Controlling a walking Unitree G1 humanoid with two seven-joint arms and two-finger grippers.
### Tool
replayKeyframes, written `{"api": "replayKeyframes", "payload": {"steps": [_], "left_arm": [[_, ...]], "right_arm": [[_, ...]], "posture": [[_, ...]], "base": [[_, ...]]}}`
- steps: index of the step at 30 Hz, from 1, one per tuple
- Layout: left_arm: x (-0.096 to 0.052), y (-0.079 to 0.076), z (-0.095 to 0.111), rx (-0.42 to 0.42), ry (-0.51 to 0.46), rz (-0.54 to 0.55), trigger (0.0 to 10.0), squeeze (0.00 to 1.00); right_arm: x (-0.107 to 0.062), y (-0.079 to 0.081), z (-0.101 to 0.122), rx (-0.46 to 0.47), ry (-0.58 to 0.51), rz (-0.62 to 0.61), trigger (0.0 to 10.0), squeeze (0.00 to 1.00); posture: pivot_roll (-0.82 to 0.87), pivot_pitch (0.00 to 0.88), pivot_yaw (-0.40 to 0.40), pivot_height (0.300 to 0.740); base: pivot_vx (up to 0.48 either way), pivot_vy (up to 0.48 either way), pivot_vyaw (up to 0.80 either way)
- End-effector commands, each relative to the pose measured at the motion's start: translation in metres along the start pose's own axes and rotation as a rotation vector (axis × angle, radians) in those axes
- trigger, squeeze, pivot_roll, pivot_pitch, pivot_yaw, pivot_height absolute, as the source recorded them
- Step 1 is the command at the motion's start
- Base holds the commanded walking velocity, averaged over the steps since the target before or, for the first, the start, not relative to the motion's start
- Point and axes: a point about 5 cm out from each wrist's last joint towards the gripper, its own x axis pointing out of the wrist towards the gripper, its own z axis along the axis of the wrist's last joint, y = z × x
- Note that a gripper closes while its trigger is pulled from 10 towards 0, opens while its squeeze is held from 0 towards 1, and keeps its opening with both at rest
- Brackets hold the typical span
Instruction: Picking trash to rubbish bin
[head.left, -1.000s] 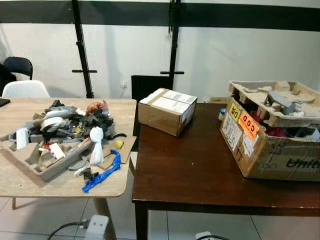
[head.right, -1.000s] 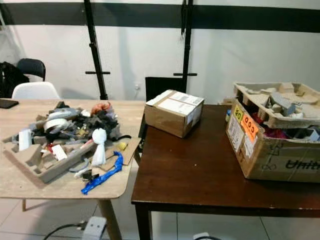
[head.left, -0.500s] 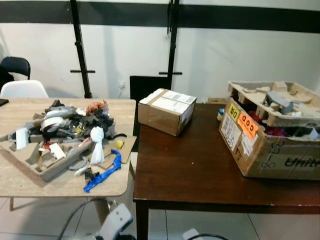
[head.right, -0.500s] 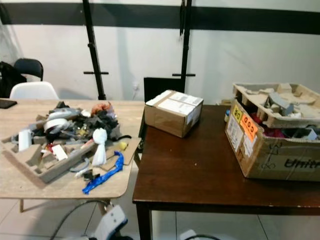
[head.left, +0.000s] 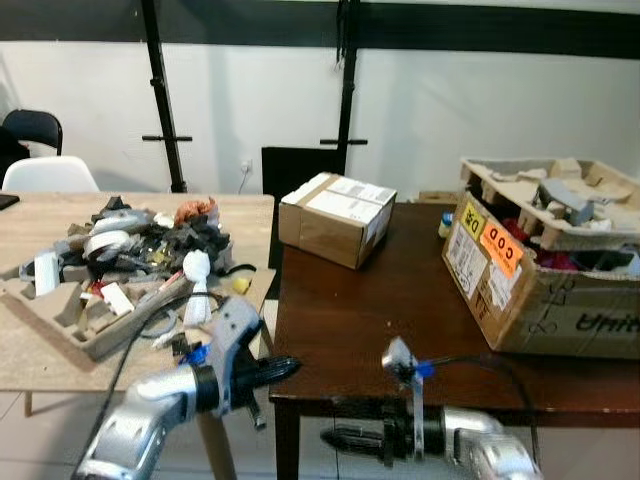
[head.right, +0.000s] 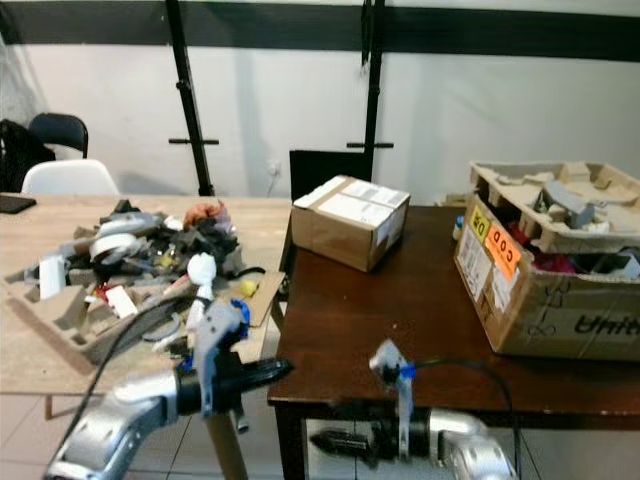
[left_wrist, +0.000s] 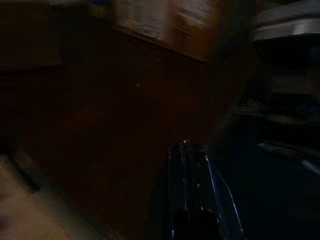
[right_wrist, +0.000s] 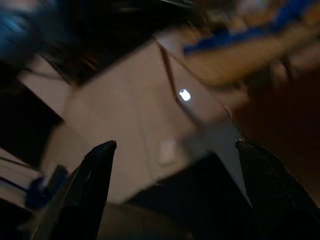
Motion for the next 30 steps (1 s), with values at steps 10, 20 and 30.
{"api": "replayKeyframes", "payload": {"steps": [10, 20, 30], "left_arm": [[-0.016, 0.064, -0.004, 0.137, 0.227, 0.69, 10.0, 1.0], [-0.024, 0.07, -0.013, 0.115, 0.349, 0.864, 10.0, 1.0], [-0.013, 0.069, -0.017, -0.06, 0.317, 0.992, 10.0, 0.0]], "right_arm": [[0.013, 0.001, 0.04, -0.148, -0.05, -0.041, 10.0, 0.0], [0.015, -0.028, 0.041, -0.229, 0.011, -0.362, 10.0, 0.0], [0.013, -0.029, 0.043, -0.233, 0.01, -0.384, 10.0, 0.0]], "posture": [[0.07, 0.0, -0.028, 0.74], [0.08, 0.0, -0.025, 0.74], [0.07, 0.0, -0.026, 0.74]], "base": [[0.0, 0.0, 0.0], [0.0, 0.0, 0.0], [0.0, 0.0, 0.0]]}}
